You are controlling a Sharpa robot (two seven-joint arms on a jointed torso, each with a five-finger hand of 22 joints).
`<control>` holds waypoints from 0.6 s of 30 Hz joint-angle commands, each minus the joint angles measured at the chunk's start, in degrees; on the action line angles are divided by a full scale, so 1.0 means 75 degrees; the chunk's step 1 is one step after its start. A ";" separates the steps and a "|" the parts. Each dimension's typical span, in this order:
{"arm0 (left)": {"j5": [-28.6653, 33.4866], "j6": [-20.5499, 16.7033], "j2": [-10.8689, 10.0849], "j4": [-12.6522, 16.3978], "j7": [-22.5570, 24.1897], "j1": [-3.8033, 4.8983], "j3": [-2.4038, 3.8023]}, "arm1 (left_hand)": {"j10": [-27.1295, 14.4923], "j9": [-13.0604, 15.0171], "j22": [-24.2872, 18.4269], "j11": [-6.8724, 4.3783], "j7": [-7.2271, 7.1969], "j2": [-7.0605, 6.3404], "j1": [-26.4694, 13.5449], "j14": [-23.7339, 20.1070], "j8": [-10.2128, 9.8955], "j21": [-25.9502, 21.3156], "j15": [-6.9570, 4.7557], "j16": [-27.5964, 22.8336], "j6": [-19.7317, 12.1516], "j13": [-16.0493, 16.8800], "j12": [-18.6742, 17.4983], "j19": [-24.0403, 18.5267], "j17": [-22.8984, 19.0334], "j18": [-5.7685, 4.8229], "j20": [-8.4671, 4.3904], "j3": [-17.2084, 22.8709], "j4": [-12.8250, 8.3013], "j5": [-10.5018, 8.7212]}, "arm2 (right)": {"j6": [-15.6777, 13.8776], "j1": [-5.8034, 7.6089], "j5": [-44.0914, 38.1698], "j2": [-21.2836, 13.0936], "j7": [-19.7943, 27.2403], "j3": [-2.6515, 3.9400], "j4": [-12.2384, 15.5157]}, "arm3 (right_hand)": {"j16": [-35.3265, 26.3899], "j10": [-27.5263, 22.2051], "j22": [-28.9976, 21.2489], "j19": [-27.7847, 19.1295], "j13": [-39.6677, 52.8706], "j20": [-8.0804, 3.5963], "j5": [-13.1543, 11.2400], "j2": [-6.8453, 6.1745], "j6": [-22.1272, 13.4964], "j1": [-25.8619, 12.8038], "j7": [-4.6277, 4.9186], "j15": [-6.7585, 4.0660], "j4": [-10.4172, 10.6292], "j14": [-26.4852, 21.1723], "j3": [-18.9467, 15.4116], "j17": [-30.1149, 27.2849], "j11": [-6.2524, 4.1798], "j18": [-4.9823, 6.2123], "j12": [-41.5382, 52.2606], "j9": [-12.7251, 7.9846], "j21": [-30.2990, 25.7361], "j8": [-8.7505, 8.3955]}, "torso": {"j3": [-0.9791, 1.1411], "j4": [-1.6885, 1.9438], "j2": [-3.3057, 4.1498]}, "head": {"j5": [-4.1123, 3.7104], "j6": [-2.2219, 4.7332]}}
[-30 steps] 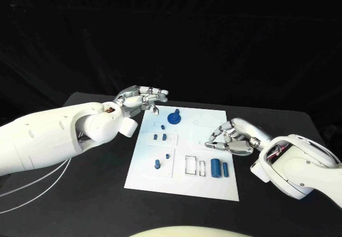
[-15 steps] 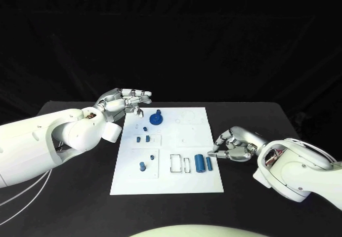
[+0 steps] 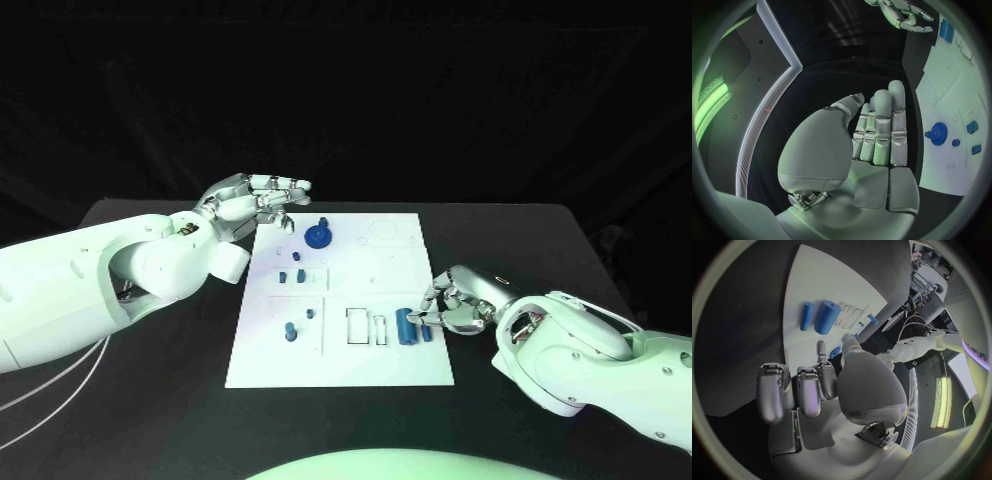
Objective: Assemble the parts on the task board
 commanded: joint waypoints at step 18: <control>-0.0042 0.0253 -0.0043 0.0046 0.0095 -0.0002 0.0002 | -0.0078 -0.0013 -0.0021 0.0004 0.0003 0.0015 -0.0061 -0.0054 0.0045 -0.0048 0.0002 0.0004 -0.0062 0.0015 0.0045 0.0032 -0.0016 0.0105 0.0015 -0.0066 -0.0009 -0.0041 | 0.0302 -0.0245 -0.0626 0.0516 -0.0359 -0.0005 -0.0439 | 0.0028 0.0013 0.1405 0.0540 0.0602 0.0022 0.0105 0.0097 -0.0059 0.0046 0.0003 0.0054 0.0058 0.0764 -0.0131 0.1710 0.0003 -0.0074 0.0017 0.0060 0.0062 0.0040 | -0.0001 -0.0003 0.0000 | 0.0103 0.0009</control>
